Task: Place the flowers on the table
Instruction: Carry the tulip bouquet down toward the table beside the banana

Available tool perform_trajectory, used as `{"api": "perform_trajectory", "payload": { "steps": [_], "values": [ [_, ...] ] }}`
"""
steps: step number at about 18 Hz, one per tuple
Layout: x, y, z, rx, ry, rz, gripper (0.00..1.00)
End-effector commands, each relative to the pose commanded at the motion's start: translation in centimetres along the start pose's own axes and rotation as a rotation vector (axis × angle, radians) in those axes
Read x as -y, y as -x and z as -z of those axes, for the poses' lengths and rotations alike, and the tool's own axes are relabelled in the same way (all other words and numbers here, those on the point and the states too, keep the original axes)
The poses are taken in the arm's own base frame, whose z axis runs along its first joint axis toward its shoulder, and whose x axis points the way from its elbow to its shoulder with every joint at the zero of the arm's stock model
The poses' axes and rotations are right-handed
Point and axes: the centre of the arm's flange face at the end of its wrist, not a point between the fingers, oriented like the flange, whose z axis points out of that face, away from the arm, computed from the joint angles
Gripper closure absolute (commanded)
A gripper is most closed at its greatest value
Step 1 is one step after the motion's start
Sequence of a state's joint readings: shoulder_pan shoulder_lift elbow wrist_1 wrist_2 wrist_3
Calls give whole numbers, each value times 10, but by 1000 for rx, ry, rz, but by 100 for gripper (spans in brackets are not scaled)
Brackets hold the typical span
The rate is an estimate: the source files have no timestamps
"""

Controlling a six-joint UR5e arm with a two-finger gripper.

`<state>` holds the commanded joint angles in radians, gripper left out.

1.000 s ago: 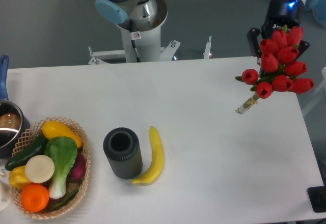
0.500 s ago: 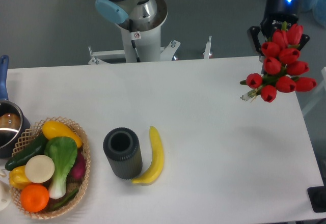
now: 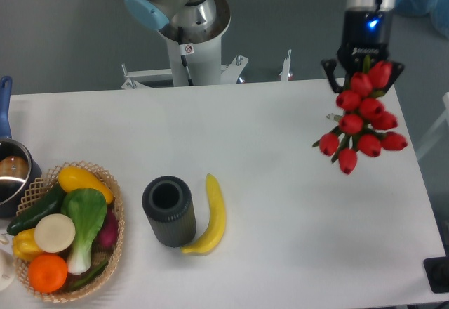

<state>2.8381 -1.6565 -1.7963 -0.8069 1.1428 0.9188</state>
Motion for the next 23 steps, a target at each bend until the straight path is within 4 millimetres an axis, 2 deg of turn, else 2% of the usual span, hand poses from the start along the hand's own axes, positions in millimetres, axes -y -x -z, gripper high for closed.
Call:
{"api": "perform_trajectory", "payload": {
  "steps": [5, 10, 12, 14, 18, 23],
  "values": [
    [9, -9, -61, -89, 38, -32, 67],
    [13, -7, -102, -116, 89, -50, 67],
    [16, -13, -117, -129, 108, -62, 67],
    [12, -12, -130, -146, 120, -46, 67],
    [10, -10, -139, -152, 129, 47, 67],
    [1, -8, -162, -172, 155, 109, 67]
  ]
}}
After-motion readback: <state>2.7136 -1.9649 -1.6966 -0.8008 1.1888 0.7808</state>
